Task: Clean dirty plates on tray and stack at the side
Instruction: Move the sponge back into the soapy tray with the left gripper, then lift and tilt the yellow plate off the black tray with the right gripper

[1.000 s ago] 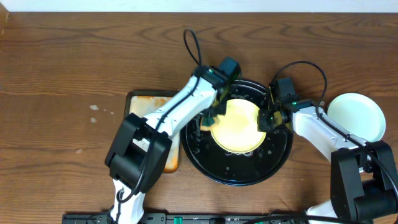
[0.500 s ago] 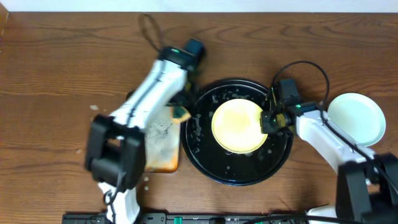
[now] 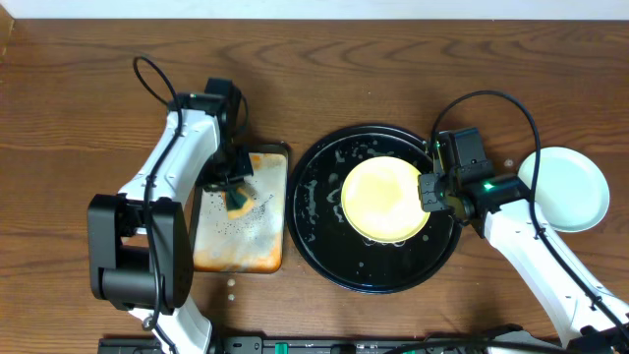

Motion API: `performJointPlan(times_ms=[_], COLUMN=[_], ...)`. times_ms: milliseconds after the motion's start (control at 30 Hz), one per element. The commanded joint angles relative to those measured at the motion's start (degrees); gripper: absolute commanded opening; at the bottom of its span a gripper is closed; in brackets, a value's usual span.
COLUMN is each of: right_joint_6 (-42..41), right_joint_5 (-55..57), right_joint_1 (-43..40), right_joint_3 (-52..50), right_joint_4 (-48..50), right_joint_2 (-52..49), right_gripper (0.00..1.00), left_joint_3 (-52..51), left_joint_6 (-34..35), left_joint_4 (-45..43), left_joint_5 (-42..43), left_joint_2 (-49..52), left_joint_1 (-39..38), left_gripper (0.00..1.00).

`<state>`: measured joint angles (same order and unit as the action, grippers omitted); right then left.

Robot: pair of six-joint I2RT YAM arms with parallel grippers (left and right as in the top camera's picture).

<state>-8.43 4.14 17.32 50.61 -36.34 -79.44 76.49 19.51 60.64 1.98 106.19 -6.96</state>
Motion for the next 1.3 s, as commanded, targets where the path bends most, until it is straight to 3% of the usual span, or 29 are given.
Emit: performJointPlan(times_ms=[0,33,67,200,300,400,600,767,1033,1267], right_joint_6=[0.8,0.4,-0.9,-6.8,-8.3,-8.6,-8.7,-7.7,3.9,5.9], right_joint_5=[-3.1,-3.1,-2.5,-1.4,-1.6,-3.6,-4.3,-4.5,-3.0,14.6], right_joint_1=[0.7,0.7,0.7,-0.5,-1.8,-3.6,-4.9,-4.9,-4.3,3.5], right_joint_3=[0.0,0.0,0.0,0.0,0.0,0.0,0.0,0.0,1.1,1.1], right_joint_4=[-0.4,-0.6,-0.8,-0.9,-1.2,-0.5,1.2,3.2,3.5,2.5], right_joint_2=[-0.5,-1.1,-1.8,-6.7,-11.2,-14.9,-15.8,-15.1,-3.6,6.9], right_gripper=[0.09,0.12,0.17,0.23,0.23,0.16,0.01,0.01,0.01,0.01], left_joint_3=[-2.5,-2.9,-3.2,-3.5,-3.5,-3.5,-3.5,-3.4,-3.4,-3.4], left_joint_6=[-0.8,-0.8,-0.8,-0.9,-0.9,-0.9,-0.9,-1.1,-1.1,-1.0], left_joint_4=[-1.6,-2.1,-2.3,-2.5,-2.5,-2.5,-2.1,-1.7,-1.7,-3.1], left_joint_5=[1.5,1.5,1.5,1.5,1.5,1.5,1.5,1.7,1.7,1.7], left_joint_2=[0.4,0.4,0.4,0.4,0.4,0.4,0.4,0.4,0.4,0.4], left_joint_1=[0.5,0.5,0.5,0.5,0.5,0.5,0.5,0.5,0.5,0.5], left_gripper=[0.39,0.57,0.66,0.81,0.82,0.87,0.88,0.88,0.89,0.89])
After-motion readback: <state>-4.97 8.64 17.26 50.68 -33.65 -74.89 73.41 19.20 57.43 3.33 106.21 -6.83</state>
